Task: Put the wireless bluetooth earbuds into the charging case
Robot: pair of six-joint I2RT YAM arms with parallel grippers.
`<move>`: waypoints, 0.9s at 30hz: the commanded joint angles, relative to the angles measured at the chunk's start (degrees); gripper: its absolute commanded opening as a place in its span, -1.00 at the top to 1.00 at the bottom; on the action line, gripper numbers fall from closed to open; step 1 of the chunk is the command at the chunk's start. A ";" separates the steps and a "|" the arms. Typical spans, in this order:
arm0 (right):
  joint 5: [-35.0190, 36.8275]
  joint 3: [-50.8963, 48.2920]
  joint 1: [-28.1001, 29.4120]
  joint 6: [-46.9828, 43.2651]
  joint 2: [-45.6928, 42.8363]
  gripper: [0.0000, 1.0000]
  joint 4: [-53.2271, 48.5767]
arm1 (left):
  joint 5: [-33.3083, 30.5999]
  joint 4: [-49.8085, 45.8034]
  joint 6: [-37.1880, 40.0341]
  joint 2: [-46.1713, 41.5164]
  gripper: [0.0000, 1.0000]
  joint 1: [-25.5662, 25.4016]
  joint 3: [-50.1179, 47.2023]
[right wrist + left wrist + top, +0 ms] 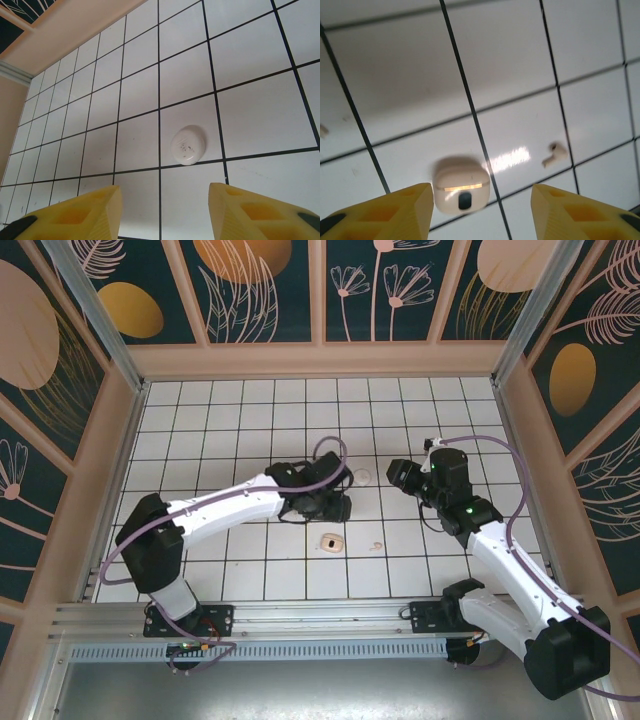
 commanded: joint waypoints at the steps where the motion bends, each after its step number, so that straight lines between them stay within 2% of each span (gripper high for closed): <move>1: 0.88 1.42 -0.41 -0.90 -1.58 -0.01 -1.62 | -1.15 -4.37 -0.51 3.88 -0.13 -2.89 -0.19; 5: 1.27 1.44 -0.36 -0.73 -2.14 -0.04 -2.46 | -1.30 -3.88 -1.59 5.96 -0.20 -5.09 0.51; 13: 1.98 1.24 -0.38 -0.90 -2.75 -0.11 -2.78 | -2.99 -5.42 -0.46 8.75 -0.32 -5.55 0.93; 27: 1.55 1.84 -0.43 -1.08 -2.44 -0.13 -2.68 | -2.58 -5.51 0.91 12.36 -0.33 -5.75 1.07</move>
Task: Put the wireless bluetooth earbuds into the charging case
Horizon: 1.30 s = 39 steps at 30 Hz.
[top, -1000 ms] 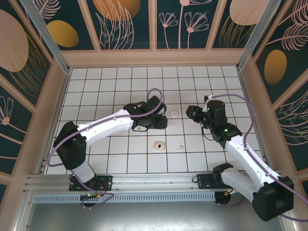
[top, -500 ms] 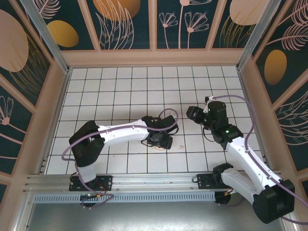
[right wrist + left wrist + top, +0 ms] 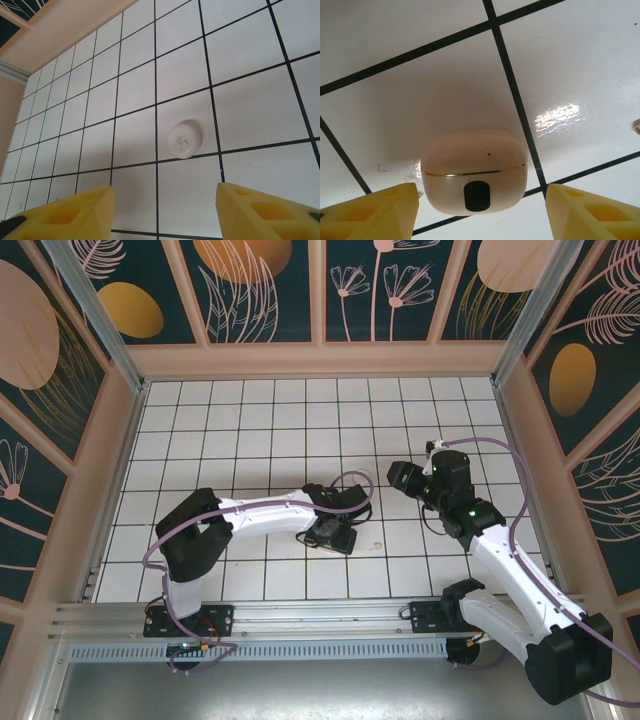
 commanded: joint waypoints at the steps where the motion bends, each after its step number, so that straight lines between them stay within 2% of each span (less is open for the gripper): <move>1: 1.35 1.92 -0.39 -1.08 -0.66 -0.13 -0.20 | -1.31 -1.95 1.40 1.63 -0.33 -0.26 0.96; 27: 0.03 2.21 -0.38 -1.25 -0.67 -0.13 -0.59 | -2.92 -0.94 3.90 4.83 -0.29 -0.17 1.31; 34: -0.54 2.03 -0.46 -1.43 -0.69 -0.12 -0.59 | -3.97 -0.94 5.25 4.03 -0.13 -0.16 1.48; 39: -1.58 1.52 -0.51 -1.32 -0.66 -0.12 0.00 | -6.50 -0.33 7.32 2.17 -0.08 -0.13 0.90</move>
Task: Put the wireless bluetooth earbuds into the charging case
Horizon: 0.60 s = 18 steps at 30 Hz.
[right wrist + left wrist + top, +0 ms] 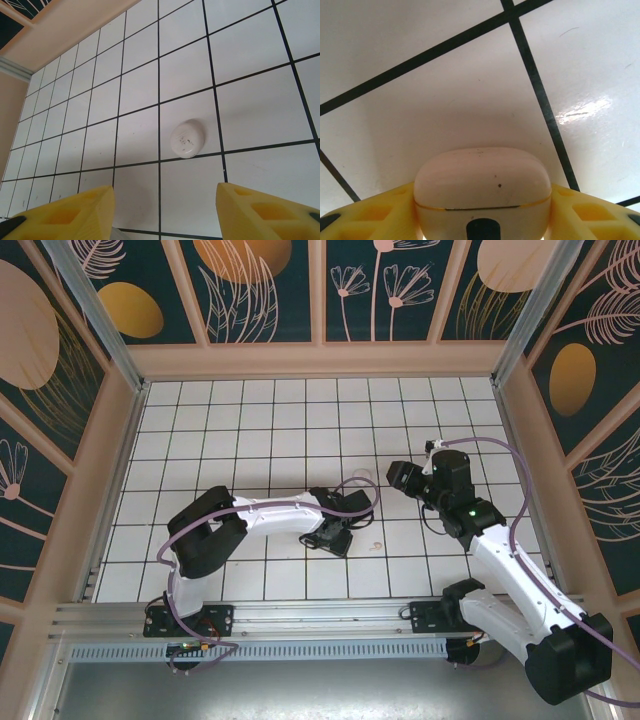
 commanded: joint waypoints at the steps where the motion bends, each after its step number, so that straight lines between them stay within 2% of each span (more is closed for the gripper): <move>1: -1.44 1.21 -0.45 -0.99 -0.58 -0.13 0.33 | -4.17 -0.32 2.60 -1.86 -0.08 -0.17 0.39; 7: -8.08 0.95 -2.00 -1.49 1.32 -0.12 2.32 | -7.31 5.86 6.96 -7.85 0.01 -0.17 -4.60; 10: -15.15 0.21 -3.60 -1.70 3.33 -0.12 4.86 | -9.11 11.53 9.51 -12.72 0.08 -0.12 -9.01; 18: -27.86 -0.15 -5.18 -6.19 8.12 -0.06 4.62 | -10.02 43.84 18.29 -29.87 0.09 -0.10 -30.76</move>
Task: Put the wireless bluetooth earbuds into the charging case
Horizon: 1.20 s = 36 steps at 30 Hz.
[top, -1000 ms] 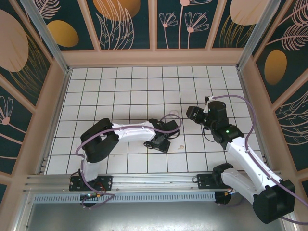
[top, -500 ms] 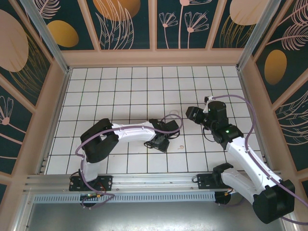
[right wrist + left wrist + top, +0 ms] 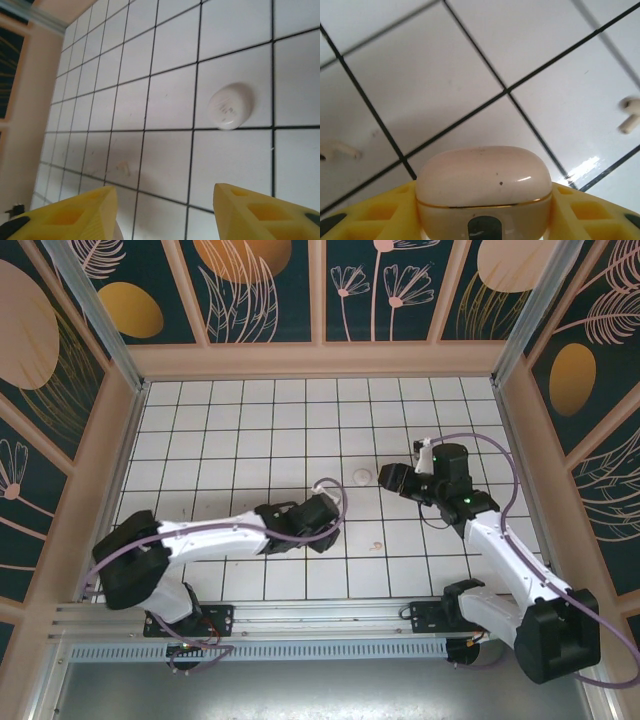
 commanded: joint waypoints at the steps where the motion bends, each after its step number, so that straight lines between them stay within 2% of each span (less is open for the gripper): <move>1: -8.90 -0.39 -0.42 -3.60 0.28 -0.05 1.80 | -0.84 20.19 6.10 -5.29 0.09 -0.13 -7.54; 6: -15.46 -1.14 -0.21 -5.56 -0.73 -0.02 2.93 | 1.35 36.18 11.57 -10.21 0.11 -0.13 -17.32; 10: -18.13 -1.46 0.44 -6.77 -0.49 0.02 2.59 | 3.68 40.80 15.41 -10.26 0.12 -0.17 -19.45; 16: -14.97 -2.02 5.50 -9.02 -1.89 0.08 1.16 | 8.99 41.76 19.34 -8.08 0.13 -0.17 -18.04; 25: -14.02 -1.86 12.05 -10.51 -0.39 0.09 -1.37 | 11.63 42.02 20.76 -5.56 0.15 -0.16 -15.64; 36: -14.72 -1.68 13.63 -11.90 2.54 0.11 -3.23 | 12.08 40.90 21.69 -5.44 0.15 -0.11 -13.90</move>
